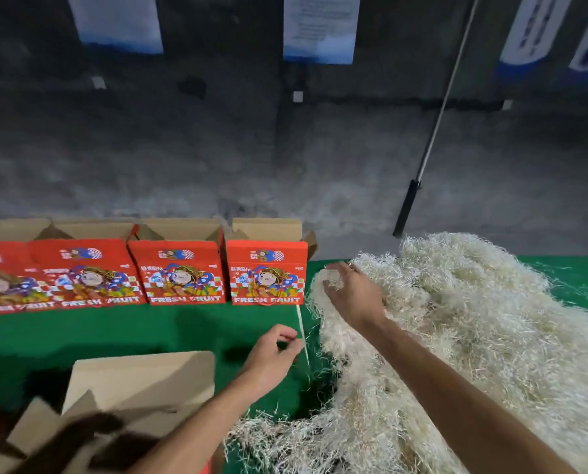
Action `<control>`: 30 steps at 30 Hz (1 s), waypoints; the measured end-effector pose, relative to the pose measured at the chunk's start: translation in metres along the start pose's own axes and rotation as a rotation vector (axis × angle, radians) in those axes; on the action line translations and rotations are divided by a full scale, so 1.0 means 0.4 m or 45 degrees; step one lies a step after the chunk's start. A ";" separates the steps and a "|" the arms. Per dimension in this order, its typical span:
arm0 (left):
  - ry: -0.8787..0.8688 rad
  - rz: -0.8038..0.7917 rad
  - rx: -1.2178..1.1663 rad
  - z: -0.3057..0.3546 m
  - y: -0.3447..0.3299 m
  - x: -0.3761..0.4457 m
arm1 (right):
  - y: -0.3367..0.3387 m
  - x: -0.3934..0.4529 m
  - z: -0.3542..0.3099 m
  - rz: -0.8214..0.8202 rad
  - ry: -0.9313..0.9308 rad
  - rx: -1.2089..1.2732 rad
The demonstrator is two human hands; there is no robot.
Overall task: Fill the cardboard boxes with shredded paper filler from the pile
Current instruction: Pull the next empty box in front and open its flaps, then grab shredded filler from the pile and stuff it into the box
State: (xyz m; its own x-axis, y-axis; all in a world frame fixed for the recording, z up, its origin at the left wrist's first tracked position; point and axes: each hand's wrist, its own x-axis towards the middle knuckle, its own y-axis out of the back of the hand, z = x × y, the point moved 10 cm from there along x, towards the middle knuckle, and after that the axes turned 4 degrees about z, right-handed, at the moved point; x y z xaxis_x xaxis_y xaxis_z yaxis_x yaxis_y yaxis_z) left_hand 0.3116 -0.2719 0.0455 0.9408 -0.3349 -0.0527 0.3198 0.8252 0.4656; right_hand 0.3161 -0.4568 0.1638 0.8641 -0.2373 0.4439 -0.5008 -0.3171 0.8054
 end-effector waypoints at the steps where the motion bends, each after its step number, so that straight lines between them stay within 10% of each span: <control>1: 0.023 0.029 -0.071 -0.003 0.040 -0.018 | 0.019 0.005 -0.059 0.050 -0.008 0.122; 11: 0.601 0.245 -1.620 -0.159 0.340 -0.200 | 0.054 -0.003 -0.547 0.166 -0.147 1.125; 19: 0.284 0.117 -2.170 -0.170 0.504 -0.273 | -0.082 -0.188 -0.732 -0.056 -0.359 1.486; 24: 0.852 0.478 -1.605 -0.381 0.519 -0.348 | -0.285 -0.372 -0.720 -0.160 -0.522 1.285; 30: 0.609 0.432 -1.059 -0.396 0.510 -0.400 | -0.466 -0.544 -0.653 -0.262 -1.068 1.684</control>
State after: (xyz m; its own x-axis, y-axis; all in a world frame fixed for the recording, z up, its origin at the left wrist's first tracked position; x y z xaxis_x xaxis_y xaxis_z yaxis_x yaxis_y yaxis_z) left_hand 0.2443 0.0220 0.0088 0.8845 0.0419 -0.4646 -0.1667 0.9586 -0.2310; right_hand 0.2346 -0.1061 0.0196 0.8723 -0.3684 -0.3214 -0.4584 -0.8449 -0.2757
